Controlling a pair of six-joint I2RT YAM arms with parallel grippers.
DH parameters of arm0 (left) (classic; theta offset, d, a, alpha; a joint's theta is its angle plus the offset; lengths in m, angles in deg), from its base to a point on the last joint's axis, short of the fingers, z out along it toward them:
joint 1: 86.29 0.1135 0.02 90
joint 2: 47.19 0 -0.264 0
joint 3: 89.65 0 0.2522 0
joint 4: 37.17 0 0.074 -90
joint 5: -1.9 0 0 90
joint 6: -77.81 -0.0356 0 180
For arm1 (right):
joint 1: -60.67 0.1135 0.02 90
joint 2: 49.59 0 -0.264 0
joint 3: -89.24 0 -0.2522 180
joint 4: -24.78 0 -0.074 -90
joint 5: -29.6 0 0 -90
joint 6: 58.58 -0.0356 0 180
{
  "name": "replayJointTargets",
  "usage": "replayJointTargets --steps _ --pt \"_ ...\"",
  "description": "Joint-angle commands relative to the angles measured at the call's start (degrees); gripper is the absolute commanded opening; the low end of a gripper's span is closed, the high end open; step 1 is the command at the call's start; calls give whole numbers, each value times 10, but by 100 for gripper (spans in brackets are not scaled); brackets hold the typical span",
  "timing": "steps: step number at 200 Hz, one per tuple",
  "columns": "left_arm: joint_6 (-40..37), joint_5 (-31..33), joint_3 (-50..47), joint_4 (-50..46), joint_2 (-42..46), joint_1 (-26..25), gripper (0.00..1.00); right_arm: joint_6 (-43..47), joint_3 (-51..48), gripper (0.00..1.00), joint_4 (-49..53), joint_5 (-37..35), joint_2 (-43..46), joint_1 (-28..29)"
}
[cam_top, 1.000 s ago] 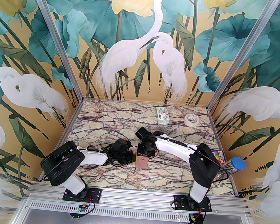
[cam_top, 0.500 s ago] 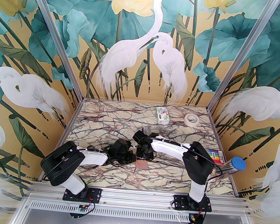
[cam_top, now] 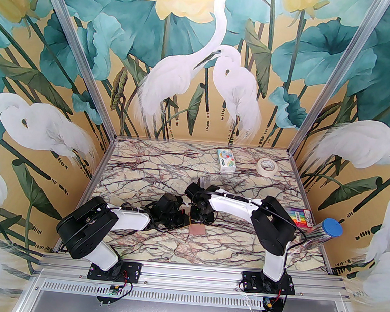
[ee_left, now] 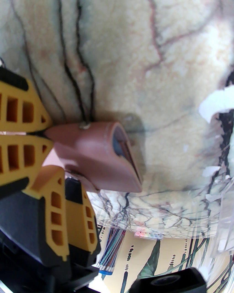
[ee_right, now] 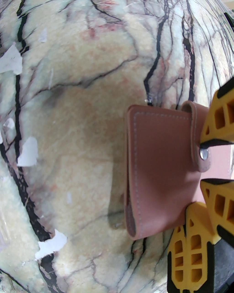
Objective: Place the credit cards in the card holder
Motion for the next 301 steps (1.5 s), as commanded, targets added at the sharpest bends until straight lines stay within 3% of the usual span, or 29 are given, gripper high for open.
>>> replayJointTargets --steps 1,49,146,301 --pt "-13 21 5 -32 -10 -4 0 14 3 31 6 -21 -33 3" --pt "-14 22 5 -33 -10 -4 0 41 12 33 37 -64 -57 2" --pt "-14 26 5 -41 -11 -4 0 58 26 24 39 -58 -57 3" --pt "-17 28 5 -54 -2 -4 0 58 3 0 21 -49 6 -11"
